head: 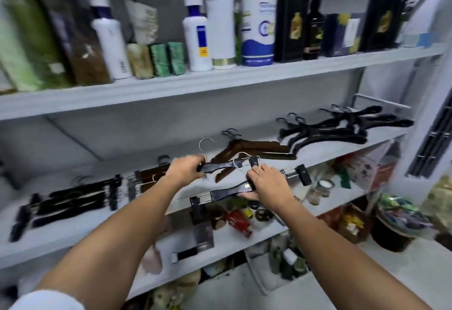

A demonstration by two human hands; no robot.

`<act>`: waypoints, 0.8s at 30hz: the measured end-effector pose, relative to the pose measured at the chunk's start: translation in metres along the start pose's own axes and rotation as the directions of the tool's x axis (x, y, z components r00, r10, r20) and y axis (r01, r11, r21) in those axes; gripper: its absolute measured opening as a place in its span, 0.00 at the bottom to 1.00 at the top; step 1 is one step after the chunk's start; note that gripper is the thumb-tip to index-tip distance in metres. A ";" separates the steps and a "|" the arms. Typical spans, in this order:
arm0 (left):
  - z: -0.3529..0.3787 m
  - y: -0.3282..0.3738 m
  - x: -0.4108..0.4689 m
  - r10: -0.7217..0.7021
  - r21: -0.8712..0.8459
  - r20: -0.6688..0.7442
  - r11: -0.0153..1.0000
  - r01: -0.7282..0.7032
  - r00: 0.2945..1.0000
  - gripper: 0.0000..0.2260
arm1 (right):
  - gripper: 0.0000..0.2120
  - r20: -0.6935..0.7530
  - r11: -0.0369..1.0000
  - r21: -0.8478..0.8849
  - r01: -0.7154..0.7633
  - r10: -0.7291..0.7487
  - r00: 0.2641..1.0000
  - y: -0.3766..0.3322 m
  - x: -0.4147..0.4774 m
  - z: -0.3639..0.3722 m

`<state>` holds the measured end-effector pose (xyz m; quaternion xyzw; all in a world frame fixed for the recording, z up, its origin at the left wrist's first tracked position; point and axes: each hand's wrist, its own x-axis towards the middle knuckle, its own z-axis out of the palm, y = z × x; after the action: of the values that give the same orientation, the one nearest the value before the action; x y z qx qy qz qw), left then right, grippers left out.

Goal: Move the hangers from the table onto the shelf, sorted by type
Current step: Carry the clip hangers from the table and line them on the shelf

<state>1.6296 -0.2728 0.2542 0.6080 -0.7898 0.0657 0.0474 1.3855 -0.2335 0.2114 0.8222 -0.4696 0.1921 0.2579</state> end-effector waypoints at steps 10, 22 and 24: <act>-0.002 -0.129 -0.092 -0.314 0.021 0.047 0.949 0.313 0.948 0.13 | 0.26 -0.003 0.971 0.143 0.193 -0.195 0.981 -0.116 0.077 0.029; 0.038 -0.231 -0.127 -0.475 0.090 0.110 0.879 0.467 0.873 0.13 | 0.28 -0.135 0.905 0.252 0.344 -0.319 0.938 -0.200 0.150 0.092; 0.046 -0.243 -0.129 -0.488 0.095 0.131 0.872 0.479 0.863 0.12 | 0.27 -0.154 0.882 0.283 0.376 -0.345 0.926 -0.208 0.161 0.103</act>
<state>1.8976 -0.2181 0.1998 0.7910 -0.6110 0.0290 -0.0156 1.6522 -0.3160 0.1690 0.9146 -0.2592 0.2518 0.1812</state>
